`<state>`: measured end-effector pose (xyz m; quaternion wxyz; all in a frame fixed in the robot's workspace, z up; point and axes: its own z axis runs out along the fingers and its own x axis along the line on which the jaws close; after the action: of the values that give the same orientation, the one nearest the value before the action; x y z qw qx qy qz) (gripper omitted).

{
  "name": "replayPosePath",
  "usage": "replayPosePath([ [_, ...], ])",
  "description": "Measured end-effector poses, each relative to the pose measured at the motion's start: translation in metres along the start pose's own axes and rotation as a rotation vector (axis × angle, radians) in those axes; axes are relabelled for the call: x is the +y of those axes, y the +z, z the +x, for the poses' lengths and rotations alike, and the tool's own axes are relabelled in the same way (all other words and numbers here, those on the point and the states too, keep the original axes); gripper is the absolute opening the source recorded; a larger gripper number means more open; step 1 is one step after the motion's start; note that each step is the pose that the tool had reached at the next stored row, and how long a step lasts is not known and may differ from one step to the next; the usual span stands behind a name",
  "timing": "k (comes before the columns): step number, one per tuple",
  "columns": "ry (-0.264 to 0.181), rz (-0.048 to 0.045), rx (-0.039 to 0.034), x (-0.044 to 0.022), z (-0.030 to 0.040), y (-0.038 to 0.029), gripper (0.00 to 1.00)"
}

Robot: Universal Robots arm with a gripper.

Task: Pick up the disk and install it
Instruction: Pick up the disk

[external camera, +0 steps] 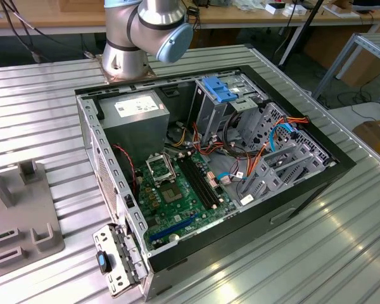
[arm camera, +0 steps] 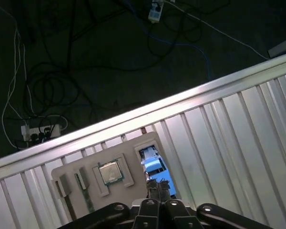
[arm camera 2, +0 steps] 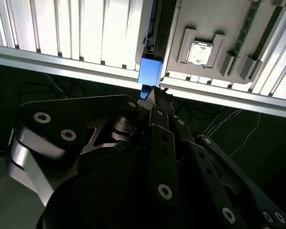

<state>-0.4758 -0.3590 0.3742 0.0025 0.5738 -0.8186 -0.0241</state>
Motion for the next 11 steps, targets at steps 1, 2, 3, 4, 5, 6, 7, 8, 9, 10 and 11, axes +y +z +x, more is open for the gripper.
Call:
replayPosePath([
  [1, -0.001, 0.0, 0.0001, 0.0, 0.0, 0.0, 0.11],
  [2, -0.001, -0.0001, 0.0001, 0.0, 0.0, 0.0, 0.11],
  [3, -0.001, -0.0001, 0.0001, 0.0, 0.0, 0.0, 0.11],
  [4, -0.001, -0.0001, 0.0001, 0.0, 0.0, 0.0, 0.11],
  [5, -0.001, -0.0001, 0.0001, 0.0, 0.0, 0.0, 0.11],
  [6, -0.001, -0.0001, 0.0001, 0.0, 0.0, 0.0, 0.11],
  [7, -0.001, -0.0001, 0.0001, 0.0, 0.0, 0.0, 0.11],
  [8, -0.001, -0.0001, 0.0001, 0.0, 0.0, 0.0, 0.11],
  [9, -0.005, -0.0002, 0.0003, 0.0, 0.0, 0.0, 0.11],
  [10, -0.014, -0.0003, 0.0005, 0.0, 0.0, 0.0, 0.11],
  [11, -0.027, -0.0007, 0.0012, 0.0, 0.0, 0.0, 0.11],
])
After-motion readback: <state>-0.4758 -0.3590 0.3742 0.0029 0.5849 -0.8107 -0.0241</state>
